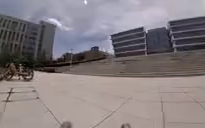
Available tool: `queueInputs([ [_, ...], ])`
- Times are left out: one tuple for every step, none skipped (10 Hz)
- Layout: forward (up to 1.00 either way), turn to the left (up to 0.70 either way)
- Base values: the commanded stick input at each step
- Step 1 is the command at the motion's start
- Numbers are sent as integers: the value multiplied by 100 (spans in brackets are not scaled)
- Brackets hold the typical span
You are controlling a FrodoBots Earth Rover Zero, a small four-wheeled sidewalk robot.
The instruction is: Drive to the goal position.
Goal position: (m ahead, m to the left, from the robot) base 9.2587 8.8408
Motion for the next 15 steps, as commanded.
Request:
queueInputs([
  [70,0],
  [70,0],
  [70,0],
  [70,0],
  [70,0],
  [70,0],
  [70,0],
  [70,0],
  [70,0],
  [70,0],
  [70,0],
  [70,0],
  [70,0],
  [70,0],
  [70,0],
])
